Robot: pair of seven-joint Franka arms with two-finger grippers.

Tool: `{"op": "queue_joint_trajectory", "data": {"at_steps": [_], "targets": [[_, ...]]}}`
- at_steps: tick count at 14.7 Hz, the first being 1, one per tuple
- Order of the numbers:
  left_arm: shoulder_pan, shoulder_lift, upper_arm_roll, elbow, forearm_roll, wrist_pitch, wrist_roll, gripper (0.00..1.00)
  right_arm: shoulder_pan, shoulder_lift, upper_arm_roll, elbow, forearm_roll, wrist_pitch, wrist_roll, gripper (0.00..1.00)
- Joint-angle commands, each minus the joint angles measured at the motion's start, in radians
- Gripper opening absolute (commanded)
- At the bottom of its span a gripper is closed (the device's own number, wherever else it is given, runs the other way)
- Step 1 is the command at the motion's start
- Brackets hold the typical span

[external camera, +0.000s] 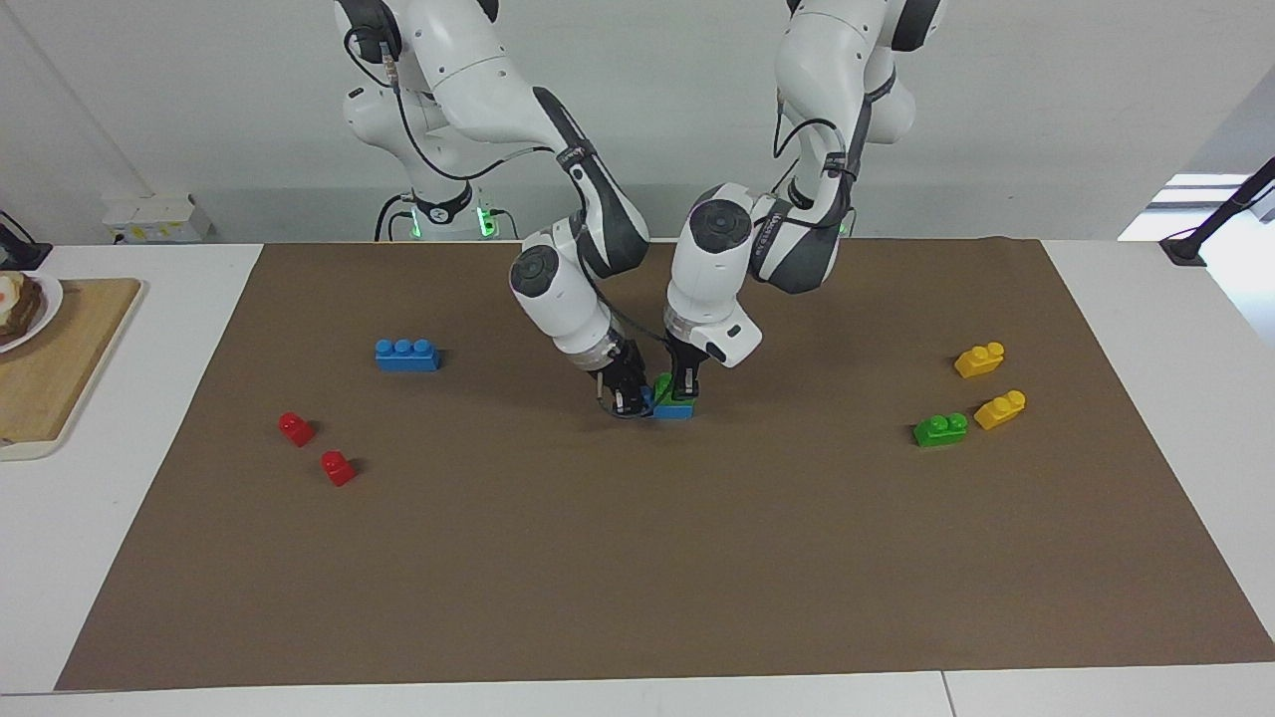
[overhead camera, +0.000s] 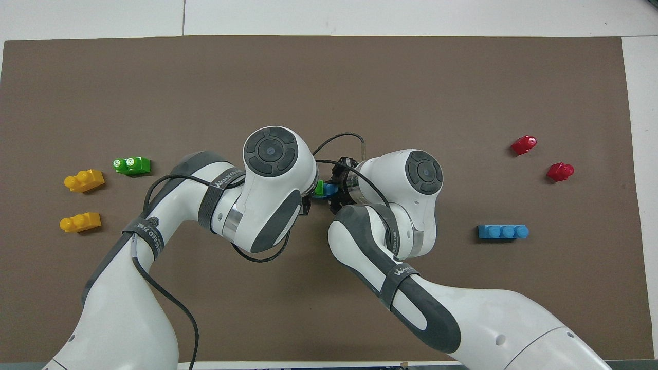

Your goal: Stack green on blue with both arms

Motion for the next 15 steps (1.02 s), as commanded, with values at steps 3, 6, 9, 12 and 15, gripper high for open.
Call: {"op": "queue_joint_trajectory", "data": {"at_steps": [3,6,9,12,15], "targets": [[-0.012,-0.013,0.021,-0.038,0.026,-0.028,-0.004,1.00,-0.010,0.001,-0.007,-0.045,0.026,0.037,-0.031,0.00],[0.001,-0.062,0.024,-0.026,0.026,-0.052,0.001,1.00,-0.012,0.000,-0.007,-0.045,0.026,0.035,-0.031,0.00],[0.042,-0.101,0.027,0.026,0.027,-0.135,0.039,1.00,-0.015,0.001,-0.007,-0.043,0.026,0.031,-0.030,0.27],[0.089,-0.151,0.027,0.078,0.027,-0.241,0.175,1.00,-0.016,0.000,-0.007,-0.043,0.026,0.030,-0.030,0.70],[0.166,-0.242,0.027,0.074,0.024,-0.279,0.371,1.00,-0.016,0.000,-0.007,-0.041,0.026,0.030,-0.030,0.73]]}}
